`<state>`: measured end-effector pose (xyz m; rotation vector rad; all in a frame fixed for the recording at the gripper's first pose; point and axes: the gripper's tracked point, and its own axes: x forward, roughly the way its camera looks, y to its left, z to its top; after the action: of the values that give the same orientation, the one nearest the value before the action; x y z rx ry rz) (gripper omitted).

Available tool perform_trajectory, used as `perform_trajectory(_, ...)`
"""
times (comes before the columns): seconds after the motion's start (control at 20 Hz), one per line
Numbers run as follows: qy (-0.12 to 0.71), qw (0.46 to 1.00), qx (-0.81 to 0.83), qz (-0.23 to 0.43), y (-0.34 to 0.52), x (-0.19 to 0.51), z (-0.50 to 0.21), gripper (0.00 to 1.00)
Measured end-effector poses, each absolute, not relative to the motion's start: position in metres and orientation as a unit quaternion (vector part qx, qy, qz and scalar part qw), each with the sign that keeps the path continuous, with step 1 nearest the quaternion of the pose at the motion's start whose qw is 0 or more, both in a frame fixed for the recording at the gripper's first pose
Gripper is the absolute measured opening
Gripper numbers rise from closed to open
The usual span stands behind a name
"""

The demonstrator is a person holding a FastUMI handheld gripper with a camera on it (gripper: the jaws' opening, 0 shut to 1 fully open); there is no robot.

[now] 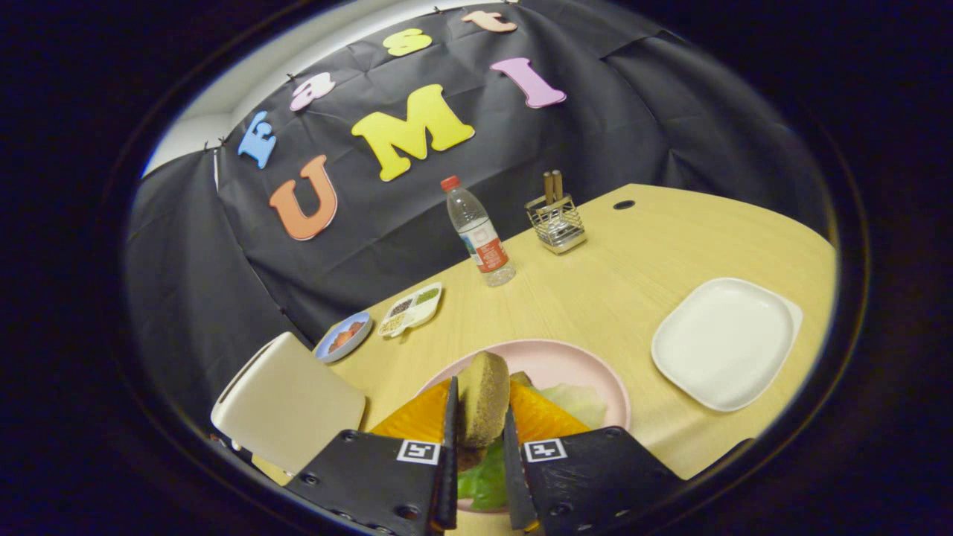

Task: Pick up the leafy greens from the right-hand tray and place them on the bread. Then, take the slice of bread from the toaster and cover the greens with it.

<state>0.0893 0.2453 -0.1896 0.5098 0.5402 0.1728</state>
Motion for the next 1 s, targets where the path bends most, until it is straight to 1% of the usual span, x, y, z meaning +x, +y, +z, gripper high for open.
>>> perform_trajectory(0.25, 0.258, 0.936, 0.234, 0.057, 0.213, 0.089, -0.192, 0.54)
perform_trajectory(0.4, 0.241, 0.942, 0.225, 0.053, 0.197, 0.088, -0.180, 0.64)
perform_trajectory(0.45, 0.228, 0.950, 0.209, 0.049, 0.188, 0.085, -0.170, 0.71)
perform_trajectory(0.6, 0.175, 0.973, 0.147, 0.037, 0.161, 0.075, -0.126, 0.81)
perform_trajectory(0.65, 0.152, 0.980, 0.128, 0.033, 0.152, 0.069, -0.107, 0.88)
perform_trajectory(0.8, 0.085, 0.994, 0.067, 0.020, 0.133, 0.048, -0.046, 0.95)
perform_trajectory(1.0, 0.010, 1.000, 0.007, 0.026, 0.138, 0.010, 0.020, 0.95)
